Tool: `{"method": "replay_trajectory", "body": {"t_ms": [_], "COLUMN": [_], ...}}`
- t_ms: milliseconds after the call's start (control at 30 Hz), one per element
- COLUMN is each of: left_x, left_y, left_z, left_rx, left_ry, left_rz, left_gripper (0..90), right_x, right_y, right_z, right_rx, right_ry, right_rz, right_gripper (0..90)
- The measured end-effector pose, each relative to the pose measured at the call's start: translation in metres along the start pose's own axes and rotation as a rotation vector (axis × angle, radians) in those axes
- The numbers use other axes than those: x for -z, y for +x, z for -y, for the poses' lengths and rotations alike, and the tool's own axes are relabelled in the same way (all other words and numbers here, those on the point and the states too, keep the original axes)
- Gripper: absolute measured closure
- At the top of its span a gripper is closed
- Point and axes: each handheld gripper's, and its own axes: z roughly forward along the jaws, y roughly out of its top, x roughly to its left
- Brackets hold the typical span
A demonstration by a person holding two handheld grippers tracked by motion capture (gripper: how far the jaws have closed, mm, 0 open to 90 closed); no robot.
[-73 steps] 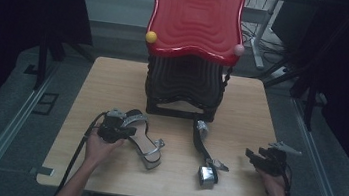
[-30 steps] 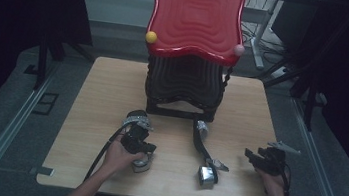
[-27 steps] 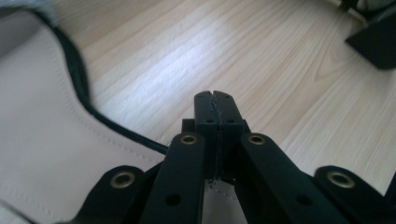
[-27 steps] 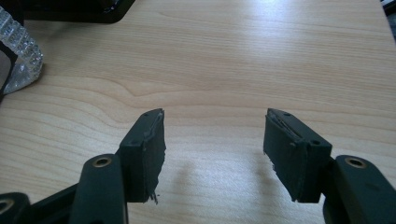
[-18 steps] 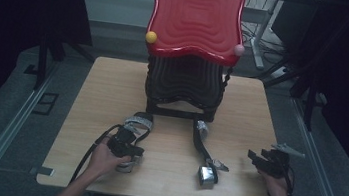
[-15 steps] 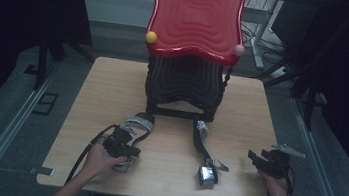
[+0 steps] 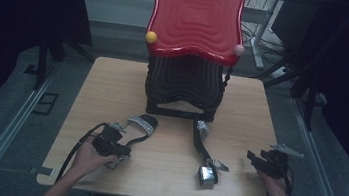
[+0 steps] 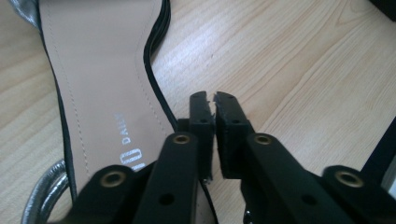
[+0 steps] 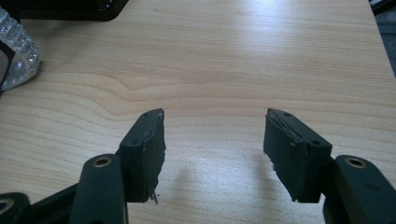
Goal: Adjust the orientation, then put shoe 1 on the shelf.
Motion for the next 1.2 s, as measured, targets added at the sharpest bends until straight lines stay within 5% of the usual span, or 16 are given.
{"method": "replay_trajectory", "body": {"t_ms": [200, 500, 800, 1200], "left_x": [0.02, 0.023, 0.009, -0.036], "left_y": [-0.004, 0.011, 0.022, 0.027], "left_z": [-0.015, -0.026, -0.035, -0.038], "left_rx": [0.021, 0.092, 0.121, 0.096], "left_ry": [-0.126, -0.073, 0.032, 0.214], "left_rz": [-0.045, -0.066, -0.107, -0.24], "left_gripper": [52.6, 23.2, 20.8, 25.7], "right_x": [0.0, -0.005, -0.007, -0.006], "right_y": [0.001, 0.002, 0.004, 0.001], "right_z": [0.0, -0.001, -0.001, 0.001], "right_rx": [0.003, 0.007, 0.017, 0.006], "right_ry": [-0.001, 0.006, 0.02, 0.022], "right_rz": [-0.001, -0.007, -0.009, 0.006], "right_gripper": [38.9, 38.9, 38.9, 39.0]}}
